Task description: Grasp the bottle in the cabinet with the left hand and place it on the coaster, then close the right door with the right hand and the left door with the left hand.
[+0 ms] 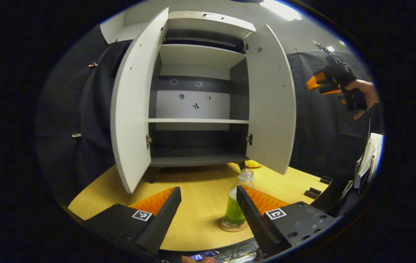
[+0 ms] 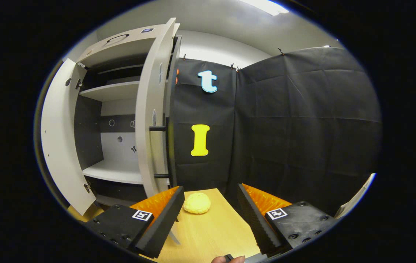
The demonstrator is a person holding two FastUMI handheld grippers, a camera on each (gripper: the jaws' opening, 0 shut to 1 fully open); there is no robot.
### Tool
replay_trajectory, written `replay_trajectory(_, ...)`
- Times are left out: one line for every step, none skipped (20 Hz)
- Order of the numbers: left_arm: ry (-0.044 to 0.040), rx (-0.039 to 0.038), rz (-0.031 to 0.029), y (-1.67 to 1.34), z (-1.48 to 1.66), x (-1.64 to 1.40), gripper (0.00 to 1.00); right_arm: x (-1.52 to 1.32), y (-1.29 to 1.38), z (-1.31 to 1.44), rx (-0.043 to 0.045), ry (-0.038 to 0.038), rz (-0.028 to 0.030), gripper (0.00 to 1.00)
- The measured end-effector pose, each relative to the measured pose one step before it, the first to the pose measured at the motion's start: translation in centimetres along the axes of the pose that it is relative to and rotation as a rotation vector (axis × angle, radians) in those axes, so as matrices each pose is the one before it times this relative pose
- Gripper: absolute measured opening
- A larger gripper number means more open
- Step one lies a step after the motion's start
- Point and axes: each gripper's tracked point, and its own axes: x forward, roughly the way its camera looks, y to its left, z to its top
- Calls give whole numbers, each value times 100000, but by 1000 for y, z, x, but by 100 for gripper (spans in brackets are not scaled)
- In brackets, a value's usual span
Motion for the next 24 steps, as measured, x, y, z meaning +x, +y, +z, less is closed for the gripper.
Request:
replay_trajectory(-1408, -671, 1400, 750, 1624, -71, 96, 693, 191, 62, -1169, 310, 1224, 97)
replay_trajectory(-1950, -1366, 2028, 948, 2070, 99, 97, 543, 619, -173, -1554, 854, 1817, 97)
replay_trajectory(-1111, -1168, 1322, 695, 1745, 199, 98, 639, 590, -202, -1139, 1494, 2134, 97)
replay_trajectory(-346, -370, 1918, 681, 1220, 157, 98, 569, 219, -431, 60, 2201, 1613, 97)
replay_trajectory(248, 386, 2546, 937, 979, 95, 98, 634, 432, -123, 1495, 1645, 1435, 97)
replay_trajectory(-181, 702, 2134, 696, 995, 53, 97, 534, 279, 629, 1722, -750, 715, 97)
replay_trajectory(-519, 822, 1437, 559, 1000, -48, 98, 454, 93, 835, 1409, -1823, 410, 98)
replay_trajectory(-592, 861, 712, 334, 726, -15, 98, 336, 19, 759, 804, -1900, 54, 98)
replay_trajectory(-251, 776, 288, 291, 593, -60, 98, 391, 179, 555, 567, -1047, 866, 97)
replay_trajectory(576, 529, 622, 363, 256, -62, 98, 352, 148, 193, 495, 48, 757, 97)
replay_trajectory(986, 143, 1322, 473, 218, -61, 98, 181, -43, 207, 404, -178, -706, 96)
replay_trajectory(809, -403, 1113, 507, 264, -76, 98, -7, -14, 417, 659, -628, -9, 95)
replay_trajectory(486, -641, 835, 335, 182, -106, 98, -86, 173, 126, 90, -330, 367, 95)
replay_trajectory(50, -491, 583, 259, 97, -104, 98, -107, 111, -92, -481, -141, 228, 95)
replay_trajectory(42, -162, 531, 211, 111, -28, 98, -58, 112, 69, -782, -730, 13, 95)
replay_trajectory(131, 180, 552, 254, 2, -80, 97, -71, 68, -94, -840, -561, -448, 95)
replay_trajectory(-67, 475, 495, 227, 134, -36, 97, -49, 119, -12, -115, -422, -373, 95)
replay_trajectory(-29, 540, 514, 252, 19, -17, 98, -146, 258, -60, 926, 141, 184, 95)
replay_trajectory(-48, 469, 609, 275, 62, -4, 98, -181, 395, -49, 2058, 733, 824, 95)
replay_trajectory(133, 351, 617, 305, -39, -16, 98, -229, 723, -237, 2182, 817, 1337, 95)
replay_trajectory(50, 193, 475, 228, 9, -16, 98, -84, 711, -129, 1071, 480, 1732, 95)
replay_trajectory(60, 76, 374, 190, -31, -23, 98, -217, 586, -28, 39, 133, 1921, 95)
replay_trajectory(62, 51, 573, 207, 25, -152, 98, -93, 851, -107, -246, 290, 2055, 96)
replay_trajectory(84, 72, 530, 218, -45, -73, 97, -117, 963, -146, 66, 389, 2270, 96)
